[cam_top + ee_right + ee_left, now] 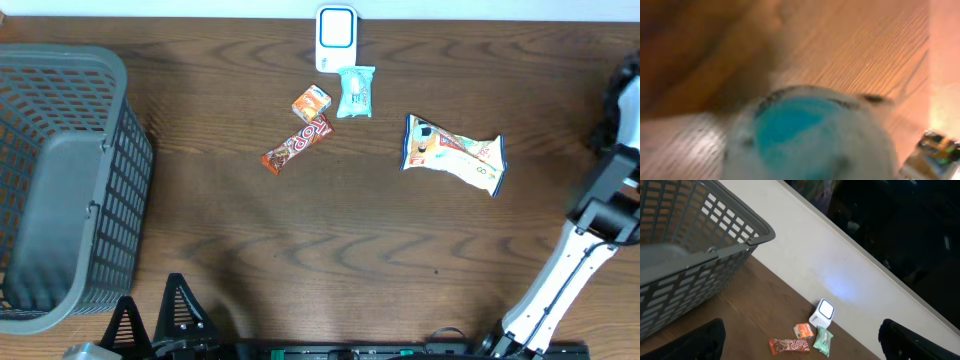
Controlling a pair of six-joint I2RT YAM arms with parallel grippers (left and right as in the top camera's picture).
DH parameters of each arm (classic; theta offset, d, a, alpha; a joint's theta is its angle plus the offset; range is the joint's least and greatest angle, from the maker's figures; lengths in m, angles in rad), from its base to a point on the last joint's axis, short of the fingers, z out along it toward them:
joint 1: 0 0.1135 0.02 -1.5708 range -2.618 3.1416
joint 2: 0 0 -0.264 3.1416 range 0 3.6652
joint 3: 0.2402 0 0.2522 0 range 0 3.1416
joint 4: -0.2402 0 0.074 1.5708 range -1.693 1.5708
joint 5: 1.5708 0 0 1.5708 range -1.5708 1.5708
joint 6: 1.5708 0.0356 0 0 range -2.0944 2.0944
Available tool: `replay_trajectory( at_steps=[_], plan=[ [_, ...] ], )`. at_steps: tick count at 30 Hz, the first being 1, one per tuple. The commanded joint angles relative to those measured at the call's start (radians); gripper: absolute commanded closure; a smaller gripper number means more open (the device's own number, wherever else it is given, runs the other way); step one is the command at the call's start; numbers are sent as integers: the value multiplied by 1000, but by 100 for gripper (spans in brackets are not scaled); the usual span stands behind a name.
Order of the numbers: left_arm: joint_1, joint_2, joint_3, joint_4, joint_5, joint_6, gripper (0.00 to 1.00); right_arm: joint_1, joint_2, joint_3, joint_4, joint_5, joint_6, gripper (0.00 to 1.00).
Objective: Scan the item barcode
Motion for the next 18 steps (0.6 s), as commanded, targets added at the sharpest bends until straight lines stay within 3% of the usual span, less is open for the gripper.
replay_trajectory(
  at_steps=[1, 3, 13, 18],
  plan=[
    [-2, -5, -4, 2, 13, -5, 2, -35, -40, 2, -14, -147, 38, 39],
    [-2, -5, -4, 2, 13, -5, 2, -45, -41, 2, -22, -174, 38, 1],
    [-2, -5, -4, 2, 13, -5, 2, 10, -152, 4, -5, -206, 58, 1],
    [-2, -5, -4, 2, 13, -5, 2, 71, -291, 4, 16, -452, 122, 1]
  ],
)
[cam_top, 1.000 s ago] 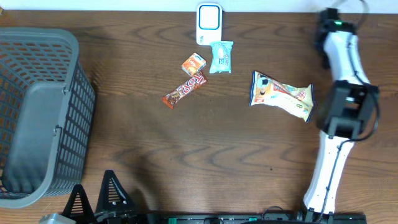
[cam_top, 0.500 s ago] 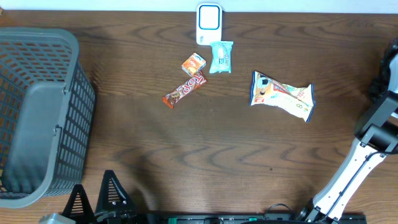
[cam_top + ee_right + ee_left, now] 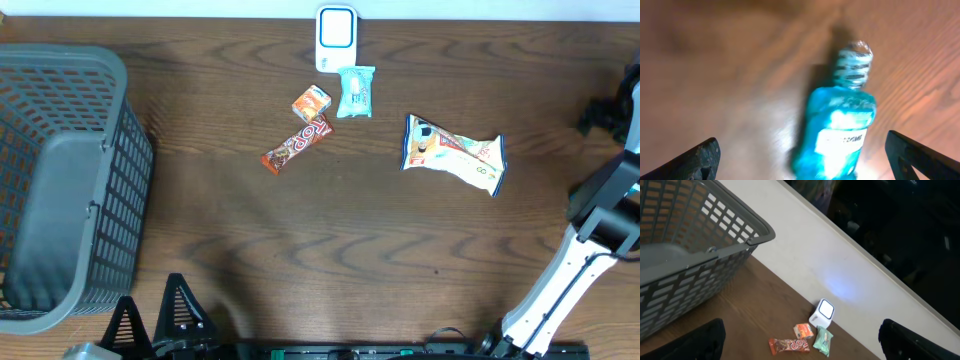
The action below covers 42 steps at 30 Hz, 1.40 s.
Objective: Scan the item barcode
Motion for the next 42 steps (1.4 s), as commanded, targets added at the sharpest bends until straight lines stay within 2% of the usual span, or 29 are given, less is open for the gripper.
replay_trajectory(
  at_steps=[1, 5, 6, 7, 10, 12, 15, 17, 22, 24, 26, 29, 31, 35, 37, 42],
  plan=[
    [-2, -5, -4, 2, 13, -4, 2, 61, -157, 6, 12, -224, 92, 1],
    [-2, -5, -4, 2, 13, -4, 2, 133, -241, 6, 16, -490, 151, 1],
    [-3, -5, -4, 3, 13, -4, 2, 184, -263, 6, 27, -594, 111, 1],
    [-5, -5, -4, 3, 13, -4, 2, 218, -269, 6, 37, -618, 48, 1],
    [-24, -5, -4, 6, 13, -4, 2, 329, -273, 6, 24, -615, -226, 1],
    [-45, -5, -4, 6, 13, -4, 2, 423, -272, 6, -58, -623, -566, 1],
    [-67, -5, -4, 6, 12, -4, 2, 522, -272, 6, -208, -599, -937, 1],
    [-71, -5, -4, 6, 12, -3, 2, 566, -272, 5, -214, -561, -1034, 1],
    [-72, -5, -4, 6, 12, -3, 2, 611, -272, 5, -257, -476, -1086, 1],
    [-72, -5, -3, 6, 12, -3, 2, 609, -272, -3, -322, -480, -1175, 6],
    [-82, -5, -2, 6, 12, -3, 2, 597, -272, -17, -345, -480, -1201, 9],
    [-103, -5, -2, 6, 2, -3, 2, 566, -272, -68, -344, -480, -1201, 3],
    [-115, -5, -2, 6, -18, -3, 2, 542, -272, -131, -333, -486, -1201, 3],
    [-127, -5, -2, 6, -56, -4, 2, 509, -272, -294, -226, -490, -1200, 7],
    [-129, -5, -2, 6, -55, -3, 2, 496, -272, -375, -144, -459, -1192, 1],
    [-129, -5, -2, 5, -55, -3, 2, 465, -272, -537, 148, -404, -1064, 1]
  ],
)
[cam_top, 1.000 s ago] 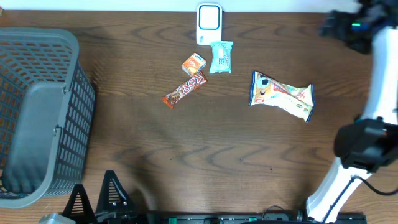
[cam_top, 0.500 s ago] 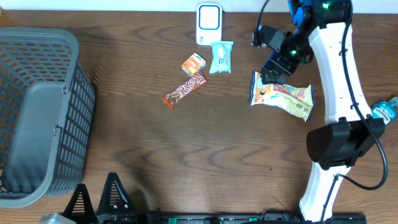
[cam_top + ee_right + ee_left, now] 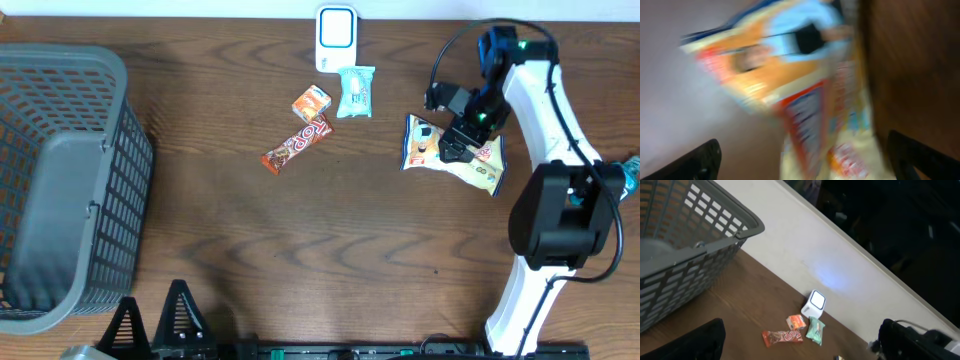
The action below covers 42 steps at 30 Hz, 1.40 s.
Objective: Scan the item barcode
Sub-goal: 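Grasp the yellow-orange snack bag with the right gripper, then lift the snack bag and carry it left toward the scanner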
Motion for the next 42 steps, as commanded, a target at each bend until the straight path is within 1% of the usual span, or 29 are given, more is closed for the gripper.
replay_trajectory(
  at_steps=[1, 2, 3, 5, 6, 10, 11, 12, 13, 14, 15, 18, 24, 30, 32, 37, 39, 42],
  plan=[
    [-4, -5, -2, 3, -13, -1, 2, -23, -2, -90, 142, 38, 106, 1],
    [-3, -5, -2, 3, -13, -1, 2, -25, -1, -108, 167, 37, 114, 1],
    [-1, -5, -2, 2, -13, -1, 2, -25, -1, -121, 175, 37, 113, 5],
    [1, -5, -2, 2, -13, -1, 2, -24, -1, -149, 182, 37, 96, 19],
    [1, -5, -2, 2, -13, -1, 2, -24, -1, -161, 185, 37, 88, 25],
    [0, -5, -2, 2, -13, -1, 2, -24, -1, -199, 188, 31, 87, 35],
    [0, -5, -2, 2, -13, -1, 2, -24, -1, -206, 189, 23, 87, 39],
    [0, -5, -2, 2, -13, -2, 2, -24, -1, -212, 192, 11, 84, 45],
    [0, -5, -2, 2, -13, -2, 2, -24, -1, -217, 195, -29, 78, 68],
    [0, -5, -2, 2, -13, -2, 2, -24, -1, -219, 198, -49, 79, 88],
    [0, -5, -2, 2, -13, -2, 2, -24, -1, -219, 205, -78, 80, 99],
    [0, -5, -2, 3, -13, -2, 2, -24, -2, -219, 206, -196, 83, 99],
    [0, -5, -2, 3, -13, -2, 2, -21, -2, -218, 206, -481, 153, 99],
    [0, -5, -2, 3, -13, -2, 2, -21, -2, -218, 207, -783, 301, 99],
    [0, -5, -2, 3, -13, -2, 2, -17, -2, -218, 207, -860, 339, 99],
    [0, -5, -2, 3, -13, -2, 2, 27, -2, -218, 196, -976, 348, 99],
    [0, -5, -2, 3, -13, -2, 2, 48, -2, -218, 191, -1065, 388, 99],
    [0, -5, -2, 3, -13, -2, 2, 79, -2, -218, 188, -1205, 486, 99]
  ],
)
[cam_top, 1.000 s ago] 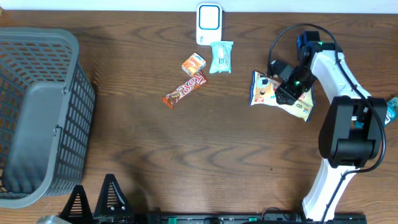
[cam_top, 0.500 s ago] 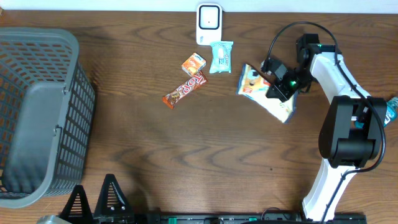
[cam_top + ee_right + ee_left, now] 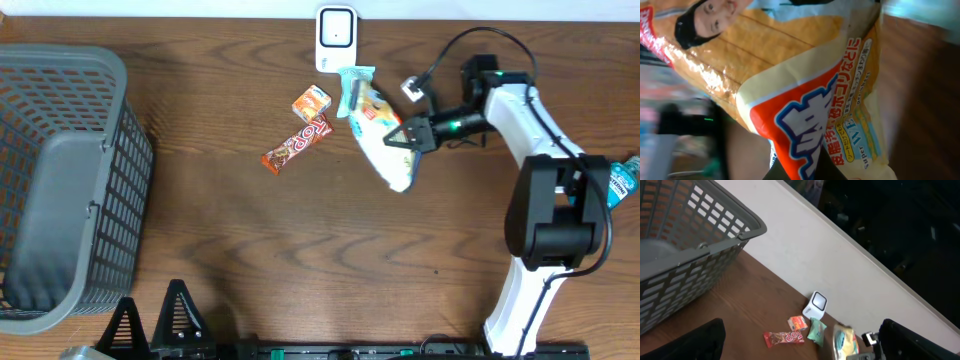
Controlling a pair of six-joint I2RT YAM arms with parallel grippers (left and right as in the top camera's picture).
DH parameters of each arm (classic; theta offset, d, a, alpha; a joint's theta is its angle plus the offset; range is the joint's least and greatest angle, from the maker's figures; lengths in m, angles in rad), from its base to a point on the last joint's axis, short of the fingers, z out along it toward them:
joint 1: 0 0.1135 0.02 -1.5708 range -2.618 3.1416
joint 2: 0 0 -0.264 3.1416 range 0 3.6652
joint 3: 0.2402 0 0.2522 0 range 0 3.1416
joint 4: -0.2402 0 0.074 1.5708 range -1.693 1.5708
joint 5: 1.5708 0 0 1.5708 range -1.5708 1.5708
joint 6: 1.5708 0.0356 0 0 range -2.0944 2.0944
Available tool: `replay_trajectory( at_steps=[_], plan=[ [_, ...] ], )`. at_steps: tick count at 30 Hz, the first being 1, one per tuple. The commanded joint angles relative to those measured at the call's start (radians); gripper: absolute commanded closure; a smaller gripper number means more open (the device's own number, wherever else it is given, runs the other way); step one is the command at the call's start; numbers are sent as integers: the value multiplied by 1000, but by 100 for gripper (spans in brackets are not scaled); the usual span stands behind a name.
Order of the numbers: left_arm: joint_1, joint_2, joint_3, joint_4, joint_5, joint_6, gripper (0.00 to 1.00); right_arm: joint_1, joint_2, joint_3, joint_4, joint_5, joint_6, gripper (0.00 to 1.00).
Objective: Scan the item barcode
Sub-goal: 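Lift the snack bag and carry it left toward the scanner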
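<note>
My right gripper (image 3: 407, 135) is shut on a yellow and orange snack bag (image 3: 380, 135) and holds it raised just right of and below the white scanner (image 3: 336, 38). In the right wrist view the bag (image 3: 790, 75) fills the frame, with its lower fold pinched between my dark fingers (image 3: 785, 170). The left wrist view shows the bag (image 3: 842, 339) beside the scanner (image 3: 817, 302). My left gripper (image 3: 152, 292) stands open at the table's front left with nothing in it.
An orange box (image 3: 311, 103), a red candy bar (image 3: 297, 143) and a teal packet (image 3: 352, 90), partly under the bag, lie below the scanner. A grey basket (image 3: 60, 190) fills the left side. A blue bottle (image 3: 620, 185) lies at the right edge.
The snack bag lay on the table at the right with my right gripper on it. Now the gripper holds it raised and further left, close to the scanner.
My right gripper was at the far right edge, close over a blue bottle, then open above that bottle lying on the table. Later it was at the snack bag. Now it holds the bag up beside the scanner. The left arm stayed at the front left.
</note>
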Motion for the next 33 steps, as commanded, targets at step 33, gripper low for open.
replay_trajectory(
  at_steps=[33],
  plan=[
    [0, -5, -2, 4, -2, -2, 2, 128, -1, -6, -60, -266, 1445, 98]
  ],
)
